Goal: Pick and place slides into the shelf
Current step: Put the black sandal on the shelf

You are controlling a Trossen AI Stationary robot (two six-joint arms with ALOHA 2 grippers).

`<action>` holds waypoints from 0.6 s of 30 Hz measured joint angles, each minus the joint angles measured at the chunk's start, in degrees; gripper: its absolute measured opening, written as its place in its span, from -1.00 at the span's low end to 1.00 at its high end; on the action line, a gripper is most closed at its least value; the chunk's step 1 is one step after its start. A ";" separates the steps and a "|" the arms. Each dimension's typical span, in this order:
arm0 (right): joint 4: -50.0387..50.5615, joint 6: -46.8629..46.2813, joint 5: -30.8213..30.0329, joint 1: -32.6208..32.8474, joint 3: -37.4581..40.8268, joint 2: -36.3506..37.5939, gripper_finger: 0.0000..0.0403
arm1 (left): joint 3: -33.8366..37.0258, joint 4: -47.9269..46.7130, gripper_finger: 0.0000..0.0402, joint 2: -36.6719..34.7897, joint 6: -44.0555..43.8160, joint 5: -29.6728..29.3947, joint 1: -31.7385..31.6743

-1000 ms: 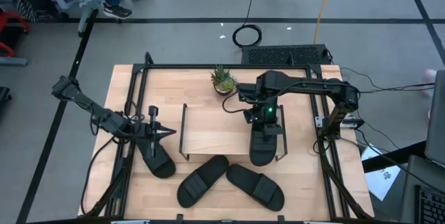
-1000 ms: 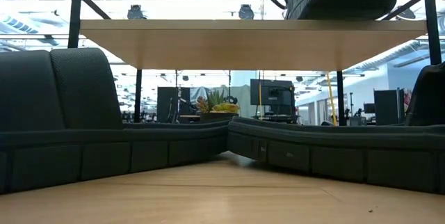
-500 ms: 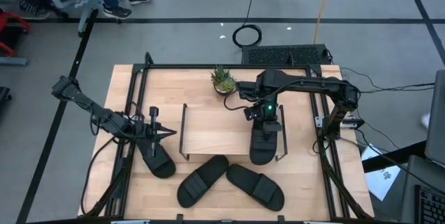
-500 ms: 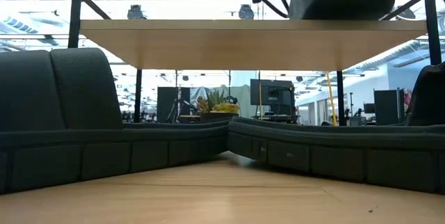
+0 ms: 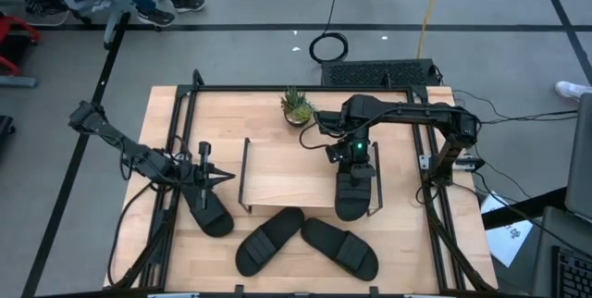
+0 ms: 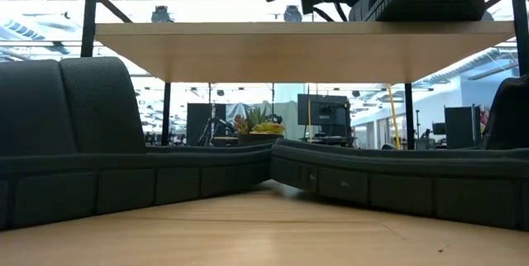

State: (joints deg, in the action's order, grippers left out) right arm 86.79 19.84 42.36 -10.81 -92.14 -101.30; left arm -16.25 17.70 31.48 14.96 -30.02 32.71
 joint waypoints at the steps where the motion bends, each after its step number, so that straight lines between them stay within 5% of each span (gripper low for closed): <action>1: -0.14 0.38 -0.84 0.00 0.00 0.02 -0.92 | 0.00 0.00 -0.99 0.00 0.00 0.00 0.00; 18: -3.28 -3.41 -7.12 0.08 0.07 1.99 -0.11 | 0.00 -1.84 -0.99 0.00 -0.11 0.02 0.00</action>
State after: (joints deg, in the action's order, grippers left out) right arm 83.51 16.43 35.23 -10.73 -92.07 -99.31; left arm -16.25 15.85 31.48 14.85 -30.00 32.71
